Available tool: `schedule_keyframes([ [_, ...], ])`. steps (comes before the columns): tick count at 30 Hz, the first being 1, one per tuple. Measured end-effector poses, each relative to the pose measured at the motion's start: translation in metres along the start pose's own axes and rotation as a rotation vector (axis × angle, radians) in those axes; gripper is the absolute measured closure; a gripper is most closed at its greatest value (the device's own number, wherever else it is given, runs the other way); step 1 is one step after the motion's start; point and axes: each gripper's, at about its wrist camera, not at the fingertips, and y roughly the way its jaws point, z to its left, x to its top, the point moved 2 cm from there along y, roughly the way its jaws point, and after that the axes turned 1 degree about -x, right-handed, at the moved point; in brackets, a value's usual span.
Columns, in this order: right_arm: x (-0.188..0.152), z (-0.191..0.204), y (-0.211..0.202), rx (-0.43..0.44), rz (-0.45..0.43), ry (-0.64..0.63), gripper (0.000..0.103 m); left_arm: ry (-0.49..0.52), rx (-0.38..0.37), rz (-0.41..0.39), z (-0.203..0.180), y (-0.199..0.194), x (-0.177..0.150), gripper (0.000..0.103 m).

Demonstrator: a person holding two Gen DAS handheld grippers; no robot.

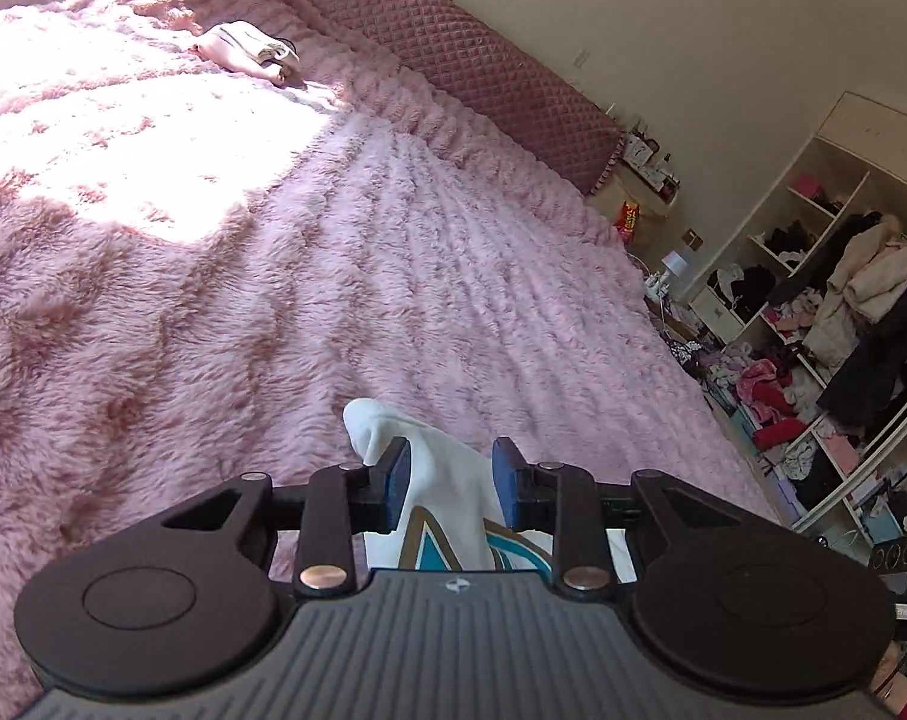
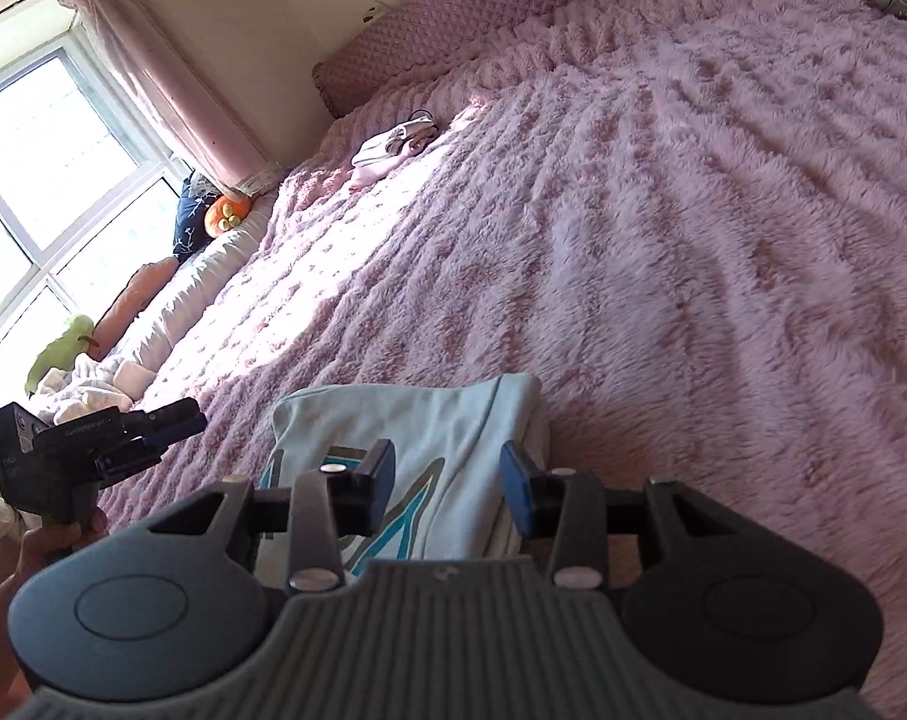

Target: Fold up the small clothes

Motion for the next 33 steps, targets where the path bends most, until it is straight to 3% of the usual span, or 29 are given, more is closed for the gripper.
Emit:
schedule_keyframes([
  [2,-0.023,0.014,-0.028,-0.024,-0.005,-0.059,0.064,0.020,0.046,0.040,-0.023,-0.022,-0.028,0.047],
  [6,-0.075,0.037,-0.063,-0.113,0.030,-0.167,0.064,-0.018,0.082,0.116,-0.053,-0.048,-0.085,0.046],
  [10,-0.122,0.049,-0.077,-0.241,0.033,-0.280,0.064,-0.036,0.122,0.087,-0.071,-0.069,-0.130,0.042],
  [13,-0.142,0.043,-0.076,-0.277,0.037,-0.286,0.064,-0.036,0.143,0.074,-0.073,-0.069,-0.148,0.041],
  [15,-0.147,0.035,-0.070,-0.276,0.049,-0.260,0.065,-0.047,0.147,0.080,-0.071,-0.063,-0.154,0.041],
  [16,-0.149,0.031,-0.066,-0.276,0.057,-0.243,0.077,-0.054,0.142,0.085,-0.068,-0.060,-0.157,0.041],
  [17,-0.151,0.027,-0.062,-0.276,0.065,-0.215,0.103,-0.061,0.148,0.089,-0.065,-0.057,-0.158,0.041],
  [20,-0.149,0.028,-0.062,-0.242,0.057,-0.175,0.103,-0.095,0.179,0.099,-0.056,-0.048,-0.162,0.041],
  [25,-0.123,0.049,-0.085,-0.247,-0.059,-0.253,0.103,-0.066,0.186,0.062,-0.064,-0.051,-0.164,0.041],
  [29,-0.136,0.025,-0.051,-0.272,0.075,-0.221,0.103,-0.072,0.227,0.111,-0.057,-0.034,-0.175,0.039],
  [33,-0.156,0.011,-0.042,-0.266,0.049,-0.204,0.103,-0.091,0.214,0.106,-0.047,-0.031,-0.182,0.036],
])
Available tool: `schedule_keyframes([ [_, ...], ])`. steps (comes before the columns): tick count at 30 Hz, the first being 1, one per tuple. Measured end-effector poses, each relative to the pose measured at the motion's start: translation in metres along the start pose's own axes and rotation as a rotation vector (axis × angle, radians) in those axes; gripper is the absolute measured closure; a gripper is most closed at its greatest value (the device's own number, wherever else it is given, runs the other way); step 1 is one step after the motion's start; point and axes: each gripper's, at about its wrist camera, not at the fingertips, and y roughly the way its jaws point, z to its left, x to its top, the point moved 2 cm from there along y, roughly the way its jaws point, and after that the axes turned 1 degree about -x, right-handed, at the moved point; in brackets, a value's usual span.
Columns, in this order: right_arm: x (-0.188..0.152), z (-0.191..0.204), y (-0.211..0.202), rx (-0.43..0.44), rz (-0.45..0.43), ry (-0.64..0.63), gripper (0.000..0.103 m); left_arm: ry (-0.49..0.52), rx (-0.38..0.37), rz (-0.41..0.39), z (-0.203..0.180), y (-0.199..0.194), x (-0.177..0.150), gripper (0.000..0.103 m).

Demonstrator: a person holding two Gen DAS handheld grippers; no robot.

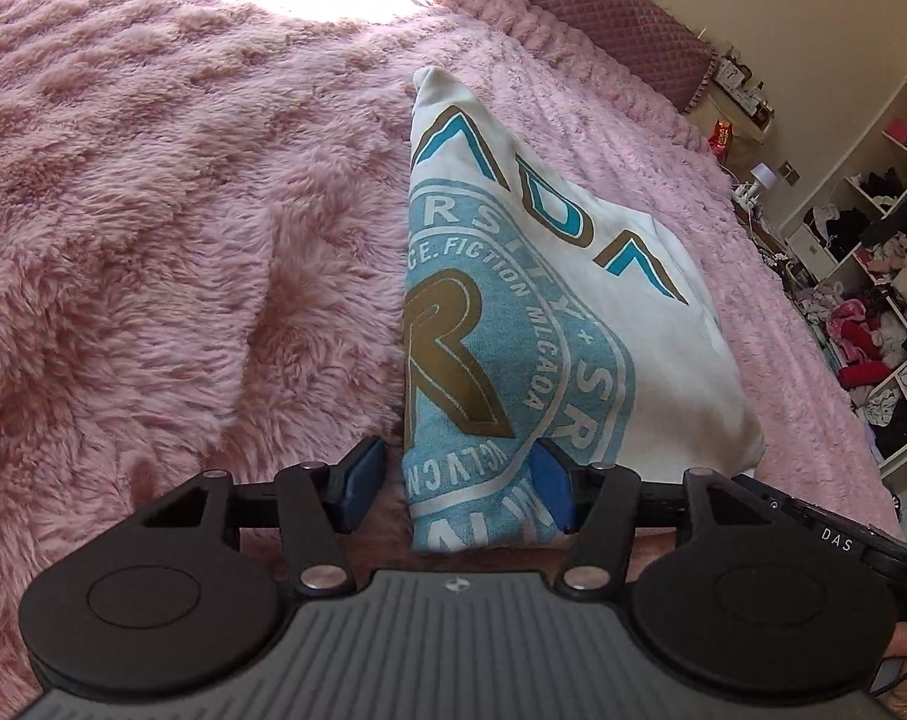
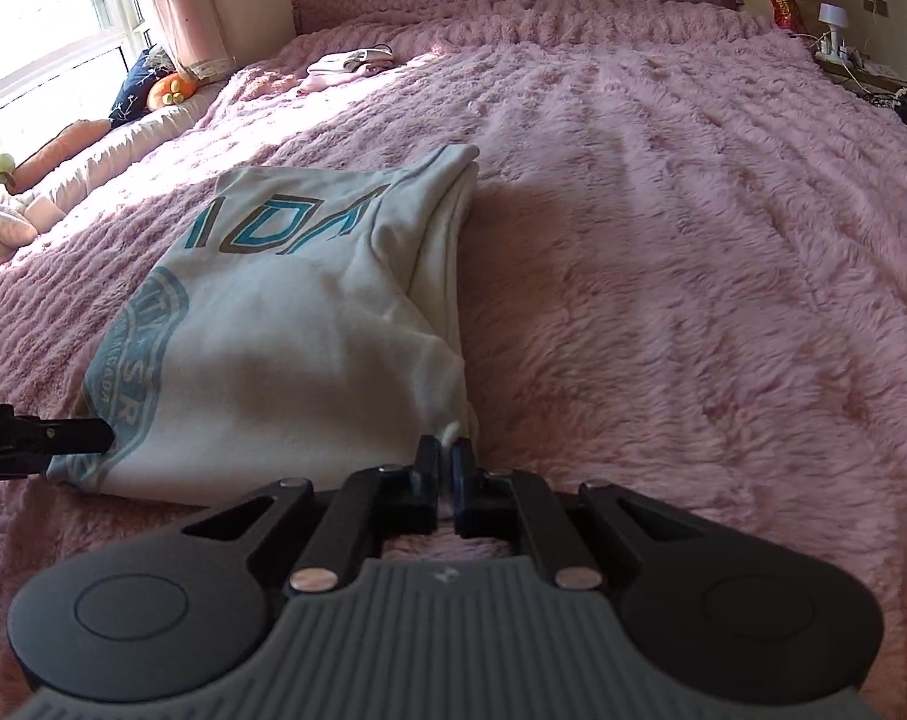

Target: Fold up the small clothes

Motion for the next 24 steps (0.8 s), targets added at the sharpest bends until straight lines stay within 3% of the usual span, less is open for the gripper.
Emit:
schedule_keyframes([
  [1,0.000,-0.002,-0.002,0.009,-0.009,0.025,0.103,0.004,0.002,-0.005,-0.001,-0.003,0.001,0.036],
  [4,0.006,-0.009,-0.016,0.043,-0.041,0.095,0.089,0.012,-0.002,-0.055,-0.010,-0.019,0.005,0.040],
  [6,0.019,-0.010,-0.031,0.069,-0.125,0.118,0.086,0.029,-0.023,-0.099,-0.019,-0.029,0.008,0.039],
  [10,0.065,-0.008,-0.022,0.116,-0.195,0.130,0.075,0.087,-0.038,-0.104,-0.038,-0.027,0.013,0.039],
  [14,0.106,-0.008,0.027,0.133,-0.158,0.161,0.075,0.108,-0.029,-0.072,-0.042,-0.012,0.011,0.039],
  [19,0.128,0.000,0.073,0.100,-0.108,0.140,0.074,0.092,-0.025,-0.056,-0.038,-0.005,0.010,0.036],
  [20,0.129,0.001,0.081,0.103,-0.092,0.136,0.078,0.092,-0.024,-0.054,-0.038,-0.004,0.010,0.036],
  [22,0.128,0.004,0.094,0.122,-0.040,0.101,0.103,0.095,-0.016,-0.051,-0.039,-0.004,0.010,0.036],
  [24,0.128,0.011,0.096,0.090,-0.051,0.049,0.103,0.098,-0.013,-0.050,-0.040,-0.004,0.010,0.036],
])
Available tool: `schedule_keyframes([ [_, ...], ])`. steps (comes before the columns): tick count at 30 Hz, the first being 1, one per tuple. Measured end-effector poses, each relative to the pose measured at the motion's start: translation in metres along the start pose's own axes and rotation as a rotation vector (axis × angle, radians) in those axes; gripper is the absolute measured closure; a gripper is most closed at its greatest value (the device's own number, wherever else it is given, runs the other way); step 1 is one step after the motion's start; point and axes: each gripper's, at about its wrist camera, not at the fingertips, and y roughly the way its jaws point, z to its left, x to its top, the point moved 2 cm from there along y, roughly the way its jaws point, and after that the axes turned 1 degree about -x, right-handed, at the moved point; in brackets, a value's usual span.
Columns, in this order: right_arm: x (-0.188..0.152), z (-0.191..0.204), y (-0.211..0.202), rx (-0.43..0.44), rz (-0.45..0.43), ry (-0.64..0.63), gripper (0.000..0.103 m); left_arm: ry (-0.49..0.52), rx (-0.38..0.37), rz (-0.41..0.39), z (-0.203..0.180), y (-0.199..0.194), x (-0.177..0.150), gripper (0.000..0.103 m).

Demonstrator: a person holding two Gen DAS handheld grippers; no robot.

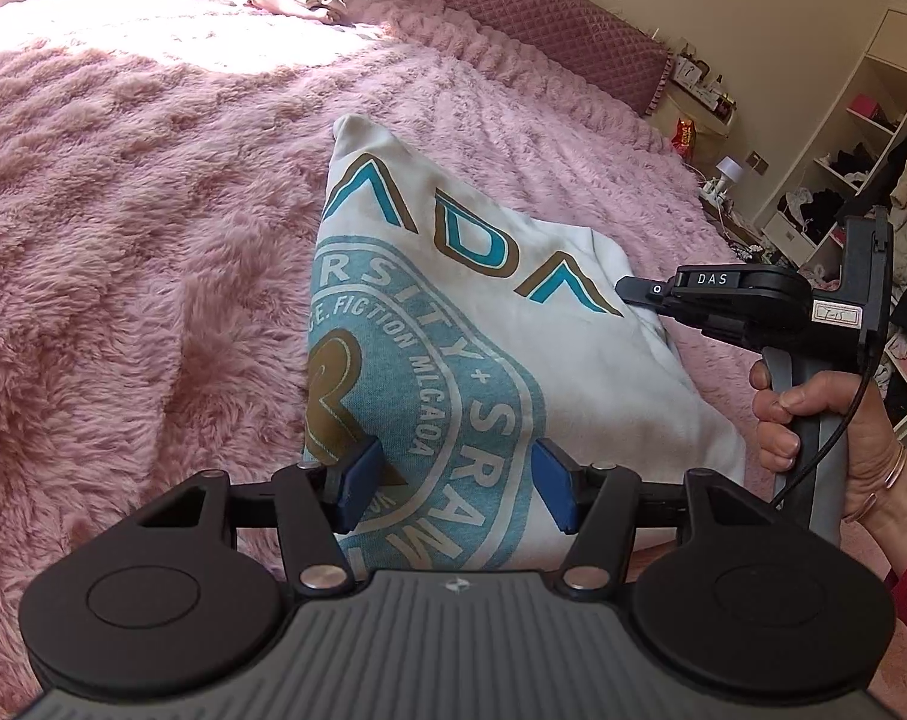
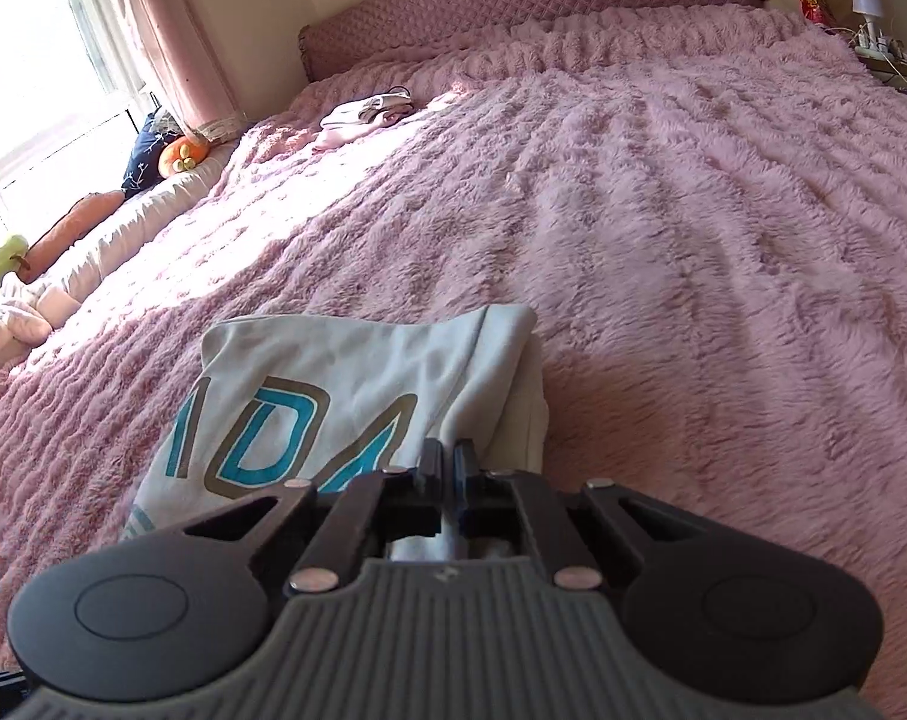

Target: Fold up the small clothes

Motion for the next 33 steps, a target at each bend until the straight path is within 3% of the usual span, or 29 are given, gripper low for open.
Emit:
schedule_keyframes([
  [3,0.006,0.003,-0.002,-0.052,-0.047,-0.025,0.103,-0.006,-0.001,0.003,-0.001,0.002,0.002,0.035],
  [8,-0.012,-0.003,0.028,-0.108,0.051,-0.053,0.103,-0.001,0.006,0.011,-0.002,0.007,0.001,0.032],
  [10,-0.016,-0.006,0.029,-0.100,0.046,-0.040,0.102,0.009,0.016,0.014,-0.004,0.007,0.002,0.032],
  [11,-0.015,-0.007,0.023,-0.101,0.031,-0.025,0.095,0.011,0.019,0.015,-0.005,0.006,0.002,0.032],
  [14,-0.010,-0.002,-0.011,-0.084,-0.028,0.001,0.082,0.015,0.025,0.019,-0.009,-0.003,0.006,0.032],
  [19,-0.027,0.034,-0.091,-0.093,-0.058,-0.076,0.058,0.009,0.080,0.012,-0.020,-0.029,0.013,0.032],
  [22,-0.048,0.059,-0.131,-0.130,-0.054,-0.130,0.055,0.021,0.129,-0.007,-0.030,-0.049,0.016,0.027],
  [25,-0.072,0.077,-0.162,-0.141,-0.023,-0.102,0.043,0.028,0.170,-0.015,-0.039,-0.070,0.017,0.024],
  [29,-0.093,0.100,-0.194,-0.165,-0.010,-0.079,0.043,0.031,0.207,0.006,-0.049,-0.092,0.013,0.017],
  [33,-0.104,0.121,-0.214,-0.221,-0.005,-0.095,0.041,0.029,0.248,0.037,-0.055,-0.109,0.005,0.016],
])
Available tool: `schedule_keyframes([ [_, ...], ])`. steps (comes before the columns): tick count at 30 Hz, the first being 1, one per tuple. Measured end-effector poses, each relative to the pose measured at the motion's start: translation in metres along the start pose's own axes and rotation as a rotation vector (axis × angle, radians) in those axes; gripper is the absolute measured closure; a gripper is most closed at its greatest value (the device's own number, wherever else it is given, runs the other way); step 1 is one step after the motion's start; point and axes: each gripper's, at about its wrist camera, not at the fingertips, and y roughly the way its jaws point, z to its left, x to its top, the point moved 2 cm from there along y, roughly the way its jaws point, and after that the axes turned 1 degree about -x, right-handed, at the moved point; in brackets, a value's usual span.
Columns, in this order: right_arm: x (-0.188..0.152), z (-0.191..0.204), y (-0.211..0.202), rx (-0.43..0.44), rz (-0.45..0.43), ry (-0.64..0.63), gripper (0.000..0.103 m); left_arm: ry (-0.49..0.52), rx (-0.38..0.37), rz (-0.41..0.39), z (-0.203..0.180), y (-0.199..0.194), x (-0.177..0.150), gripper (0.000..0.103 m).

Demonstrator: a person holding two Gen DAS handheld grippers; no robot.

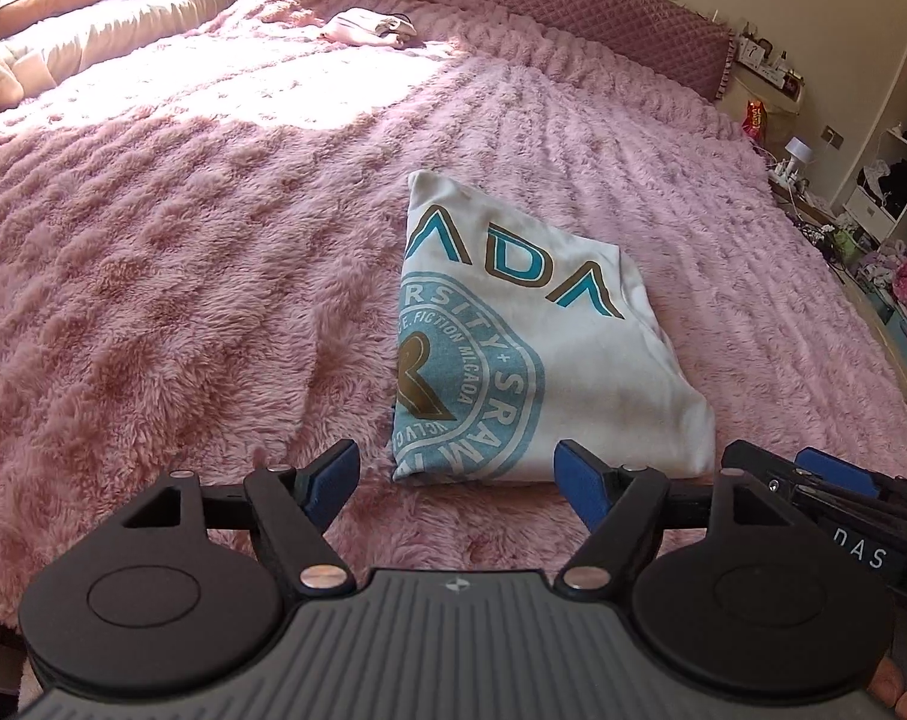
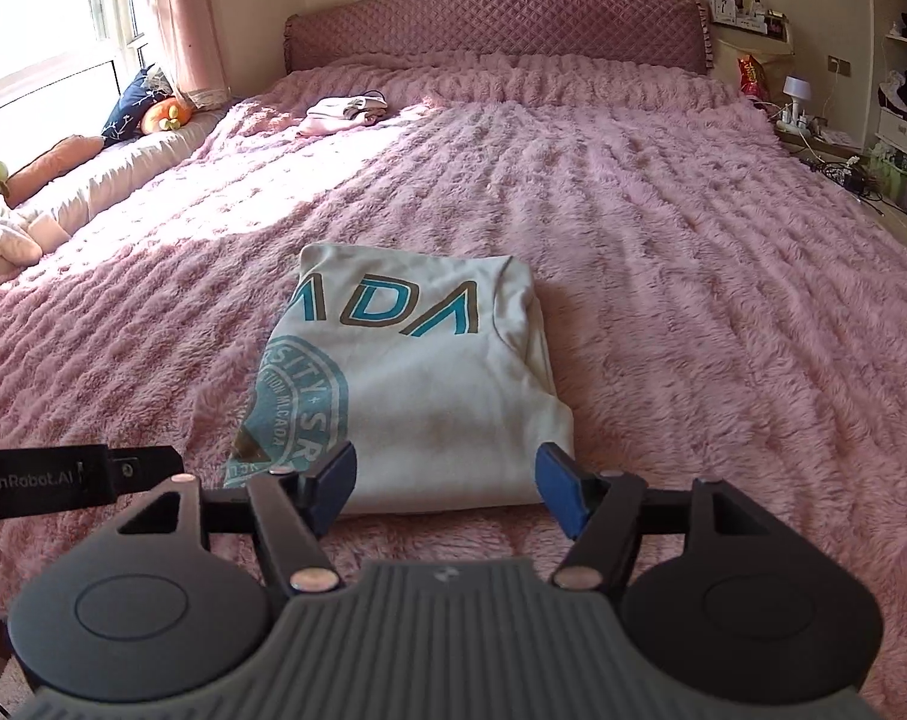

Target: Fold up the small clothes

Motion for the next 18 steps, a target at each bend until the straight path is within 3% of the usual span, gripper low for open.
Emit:
schedule_keyframes([
  [5,-0.010,0.017,-0.019,-0.026,0.027,-0.031,0.039,0.023,0.076,0.038,-0.007,-0.016,-0.011,0.017],
  [7,-0.012,0.022,-0.023,-0.040,0.031,-0.048,0.033,0.042,0.109,0.046,-0.011,-0.019,-0.015,0.016],
  [18,-0.022,0.020,-0.035,-0.069,0.072,-0.041,0.031,0.070,0.157,0.096,-0.025,-0.022,-0.024,0.016],
])
